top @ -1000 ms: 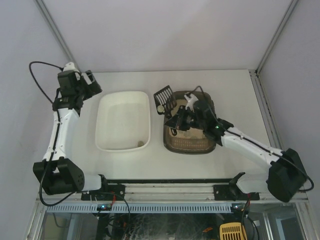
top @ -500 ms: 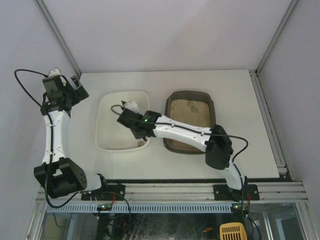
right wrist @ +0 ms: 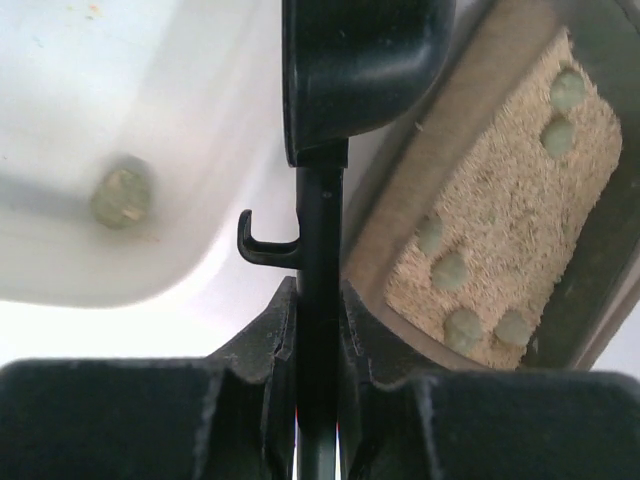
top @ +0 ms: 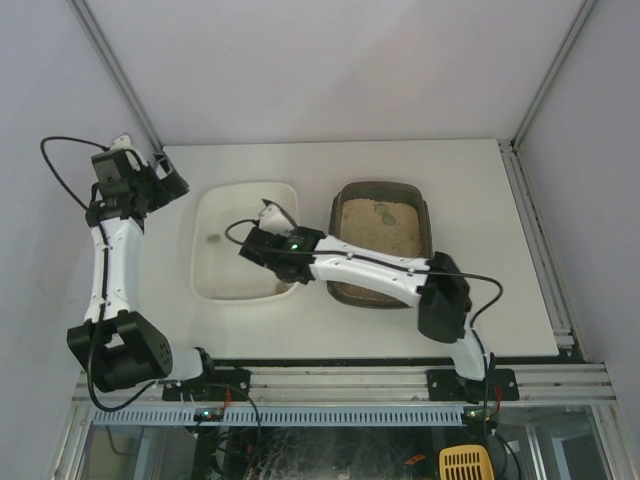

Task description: Clean the litter box

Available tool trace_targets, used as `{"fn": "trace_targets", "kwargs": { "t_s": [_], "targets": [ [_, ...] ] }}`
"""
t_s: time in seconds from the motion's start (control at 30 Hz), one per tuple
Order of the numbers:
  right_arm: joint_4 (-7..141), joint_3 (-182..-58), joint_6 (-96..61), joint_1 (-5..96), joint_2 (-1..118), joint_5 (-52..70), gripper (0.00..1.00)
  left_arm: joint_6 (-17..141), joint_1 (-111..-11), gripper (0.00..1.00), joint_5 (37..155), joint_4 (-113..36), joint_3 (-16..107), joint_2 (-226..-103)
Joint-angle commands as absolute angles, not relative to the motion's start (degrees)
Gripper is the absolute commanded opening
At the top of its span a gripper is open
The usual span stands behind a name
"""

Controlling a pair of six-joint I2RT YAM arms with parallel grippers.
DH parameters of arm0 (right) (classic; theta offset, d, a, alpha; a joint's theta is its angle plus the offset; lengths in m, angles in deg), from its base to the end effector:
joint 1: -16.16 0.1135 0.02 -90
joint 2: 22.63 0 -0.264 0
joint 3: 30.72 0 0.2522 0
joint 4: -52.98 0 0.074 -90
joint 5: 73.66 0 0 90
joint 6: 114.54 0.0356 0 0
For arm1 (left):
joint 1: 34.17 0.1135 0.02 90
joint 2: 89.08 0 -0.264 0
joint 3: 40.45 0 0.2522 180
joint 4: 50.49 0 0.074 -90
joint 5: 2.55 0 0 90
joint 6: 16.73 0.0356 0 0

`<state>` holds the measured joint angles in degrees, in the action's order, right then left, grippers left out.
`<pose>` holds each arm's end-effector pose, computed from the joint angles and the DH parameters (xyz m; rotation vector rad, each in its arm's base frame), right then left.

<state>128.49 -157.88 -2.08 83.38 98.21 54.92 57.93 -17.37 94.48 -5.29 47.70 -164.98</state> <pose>0.1917 0.3991 0.2727 -0.7727 2.2824 -0.2854 0.2826 0.0808 0.3636 -0.5242 2.0782 -0.1167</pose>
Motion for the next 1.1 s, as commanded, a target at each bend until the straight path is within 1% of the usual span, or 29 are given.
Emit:
{"fn": "trace_targets", "kwargs": {
  "t_s": [0.0,0.07,0.17,0.23,0.33,0.47,0.6,0.73,0.83,0.97,1.07],
  "targets": [
    [126.72,-148.88,4.1,77.97,80.33,51.99,0.0,59.38,-23.46,1.0,99.1,-5.21,53.09,-168.57],
    [126.7,-140.81,6.58,73.36,74.44,45.2,0.0,58.46,-27.61,1.0,99.17,-5.18,55.16,-170.71],
    [126.77,-131.65,8.34,67.47,66.41,38.66,0.0,54.87,-33.38,1.0,102.01,-4.31,59.32,-175.08],
    [127.96,-127.66,9.17,63.26,62.28,34.37,0.0,51.42,-36.63,1.0,106.18,-3.75,62.6,-178.23],
    [131.7,-125.88,9.77,56.57,60.02,27.55,0.0,45.09,-41.32,1.0,111.95,-5.15,65.95,-182.96],
    [135.42,-126.32,9.32,51.54,62.05,24.56,0.0,34.32,-47.35,1.0,117.31,-12.69,66.02,-188.12],
    [136.97,-127.64,9.29,49.03,66.27,23.54,0.0,27.43,-51.99,1.0,114.18,-22.05,63.6,-190.78],
    [139.46,-129.98,10.32,48.01,71.66,27.21,0.0,20.9,-53.9,1.0,115.32,-25.3,62.44,-192.07],
    [139.43,-131.52,9.74,47.87,74.09,30.24,0.0,20.08,-54.04,1.0,115.93,-25.72,61.46,-190.78],
    [138.94,-133.08,8.89,46.52,77.38,31.58,0.0,23.03,-53.15,1.0,114.88,-25.44,57.63,-185.3],
    [136.6,-133.12,8.57,45.97,78.25,33.46,0.0,23.3,-50.9,1.0,116.97,-25.31,53.92,-180.42]
  ]
}}
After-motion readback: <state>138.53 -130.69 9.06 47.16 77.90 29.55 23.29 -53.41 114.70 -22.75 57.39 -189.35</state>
